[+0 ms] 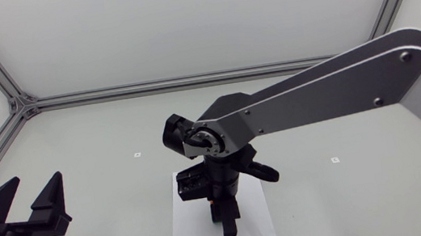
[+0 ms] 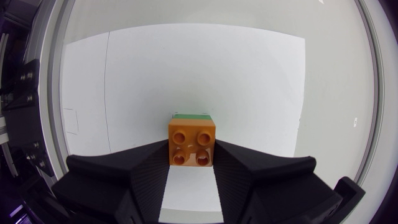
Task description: Pick up the orange 2x2 brick with the right arm and stack it on top of the green 2x2 brick in the center
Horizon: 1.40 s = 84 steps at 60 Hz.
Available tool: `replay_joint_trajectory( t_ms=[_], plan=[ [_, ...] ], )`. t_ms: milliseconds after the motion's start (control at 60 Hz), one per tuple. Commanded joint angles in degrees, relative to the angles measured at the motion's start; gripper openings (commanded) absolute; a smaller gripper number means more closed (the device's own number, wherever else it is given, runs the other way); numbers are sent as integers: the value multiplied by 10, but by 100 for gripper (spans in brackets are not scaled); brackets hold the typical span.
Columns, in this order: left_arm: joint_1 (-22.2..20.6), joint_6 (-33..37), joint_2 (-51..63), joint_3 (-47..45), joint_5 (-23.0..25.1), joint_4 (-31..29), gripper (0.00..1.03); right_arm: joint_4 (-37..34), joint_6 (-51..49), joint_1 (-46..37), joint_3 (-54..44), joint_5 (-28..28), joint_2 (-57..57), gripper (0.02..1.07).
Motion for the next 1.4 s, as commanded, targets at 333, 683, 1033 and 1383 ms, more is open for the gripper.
replay_joint_trajectory(
  t_ms=[333, 683, 1033, 1383],
  plan=[
    [2, 8, -5, -23, 3, -8, 99, -5, -20, 7, -24, 0, 5, 45],
    [2, 8, -5, -23, 3, -8, 99, -7, -17, 12, -25, -2, 2, 45],
    [2, 8, -5, -23, 3, -8, 99, -4, -13, 10, -22, 2, 4, 61],
    [2, 8, -5, -23, 3, -8, 99, -4, -2, 5, -9, 3, 7, 103]
  ],
)
